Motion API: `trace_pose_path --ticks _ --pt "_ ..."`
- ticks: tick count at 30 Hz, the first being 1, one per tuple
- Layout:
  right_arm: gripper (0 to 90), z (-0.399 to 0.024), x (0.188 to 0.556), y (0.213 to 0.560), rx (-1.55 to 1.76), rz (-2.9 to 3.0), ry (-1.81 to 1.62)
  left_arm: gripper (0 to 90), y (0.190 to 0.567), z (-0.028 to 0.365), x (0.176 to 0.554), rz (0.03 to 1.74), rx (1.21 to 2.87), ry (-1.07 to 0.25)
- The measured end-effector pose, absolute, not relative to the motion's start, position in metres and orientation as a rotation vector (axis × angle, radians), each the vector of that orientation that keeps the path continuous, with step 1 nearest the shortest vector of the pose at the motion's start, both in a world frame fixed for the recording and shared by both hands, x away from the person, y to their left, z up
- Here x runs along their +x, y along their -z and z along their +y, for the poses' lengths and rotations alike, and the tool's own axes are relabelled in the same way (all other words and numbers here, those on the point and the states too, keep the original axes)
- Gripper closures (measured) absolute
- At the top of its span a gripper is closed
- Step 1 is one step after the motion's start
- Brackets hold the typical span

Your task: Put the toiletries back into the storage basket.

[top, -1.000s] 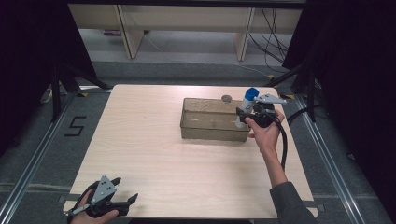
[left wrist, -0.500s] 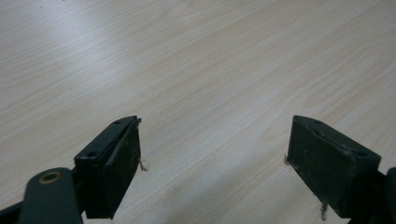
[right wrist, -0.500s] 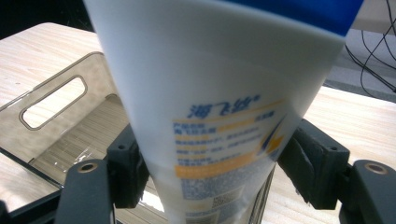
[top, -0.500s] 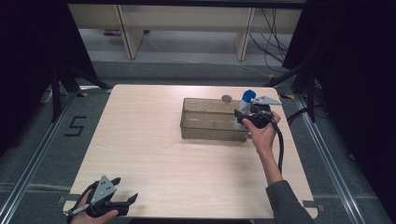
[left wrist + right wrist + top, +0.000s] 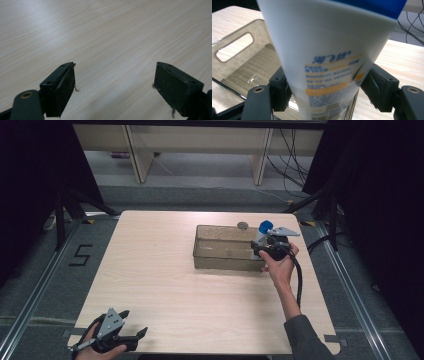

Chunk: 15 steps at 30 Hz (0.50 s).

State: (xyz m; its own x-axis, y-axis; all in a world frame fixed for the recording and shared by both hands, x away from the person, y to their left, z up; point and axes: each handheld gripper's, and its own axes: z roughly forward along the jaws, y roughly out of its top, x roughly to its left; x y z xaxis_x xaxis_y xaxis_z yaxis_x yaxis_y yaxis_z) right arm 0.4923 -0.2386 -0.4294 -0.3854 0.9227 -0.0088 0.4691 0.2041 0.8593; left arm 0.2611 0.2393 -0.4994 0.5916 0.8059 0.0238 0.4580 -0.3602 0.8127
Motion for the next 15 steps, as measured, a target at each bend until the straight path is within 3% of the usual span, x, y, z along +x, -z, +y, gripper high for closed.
trace_pose_path --ticks 15 --pt "31.9 -0.237 0.491 0.447 1.317 1.957 -1.113 17.1 0.499 0.239 0.261 1.004 2.007 -0.544"
